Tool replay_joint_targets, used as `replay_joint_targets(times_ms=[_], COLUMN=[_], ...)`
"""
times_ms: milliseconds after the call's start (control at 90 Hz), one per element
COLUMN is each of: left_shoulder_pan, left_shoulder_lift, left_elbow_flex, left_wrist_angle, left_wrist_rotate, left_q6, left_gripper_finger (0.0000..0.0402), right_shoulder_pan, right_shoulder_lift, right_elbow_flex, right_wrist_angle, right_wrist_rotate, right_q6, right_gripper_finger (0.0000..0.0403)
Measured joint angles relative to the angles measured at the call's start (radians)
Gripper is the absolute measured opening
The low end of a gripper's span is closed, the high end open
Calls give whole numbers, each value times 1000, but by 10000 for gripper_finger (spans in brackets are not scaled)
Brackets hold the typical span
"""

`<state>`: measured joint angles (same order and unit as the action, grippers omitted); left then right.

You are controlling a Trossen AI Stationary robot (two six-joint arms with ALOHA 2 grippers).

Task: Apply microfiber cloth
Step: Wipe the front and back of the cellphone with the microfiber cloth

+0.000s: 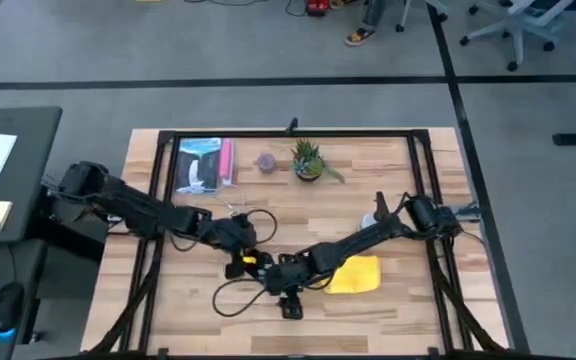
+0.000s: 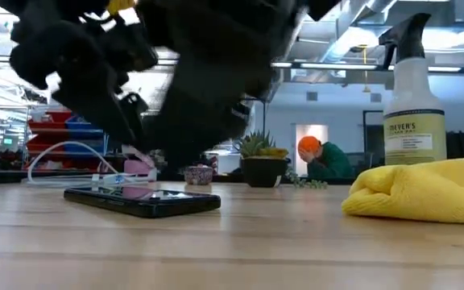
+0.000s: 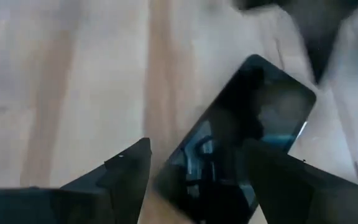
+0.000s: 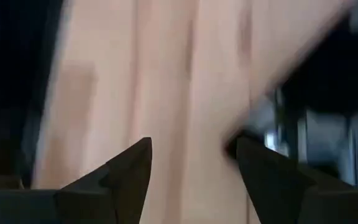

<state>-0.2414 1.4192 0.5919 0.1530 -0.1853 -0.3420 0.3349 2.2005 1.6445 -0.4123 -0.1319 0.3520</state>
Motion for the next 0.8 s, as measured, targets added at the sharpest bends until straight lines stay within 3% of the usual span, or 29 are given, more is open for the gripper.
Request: replay_joint_targets(times_ms=[167,400,556,622,689,800], left_shoulder_pan=[0,-24,-41,-41,-41,-39], left_shoulder_lift=[88,58,14,2,-7,-11], left_elbow_flex=[0,0,0,0,0,0], left_wrist_angle=[12,-65,-75,-77,-76,-77], left_wrist_rotate=[3,6,0,-8,-23,-57], left_q6=[-31,-102,-119,-119,-118,-112], left_gripper_finger=[233,233,233,233,233,233], right_shoulder_pan=[-21,-78,-118,-121,-104,-68], right_shoulder_lift=[-2,-2,-12,-31,-49,-43], right_elbow_flex=[2,2,1,0,1,3], right_wrist_angle=[-56,-186,-315,-303,-247,-112], right_wrist_rotate=[17,103,331,362,295,14], right_q6=[-44,-48,47,61,34,-1], right_gripper_finger=[223,223,223,223,223,223])
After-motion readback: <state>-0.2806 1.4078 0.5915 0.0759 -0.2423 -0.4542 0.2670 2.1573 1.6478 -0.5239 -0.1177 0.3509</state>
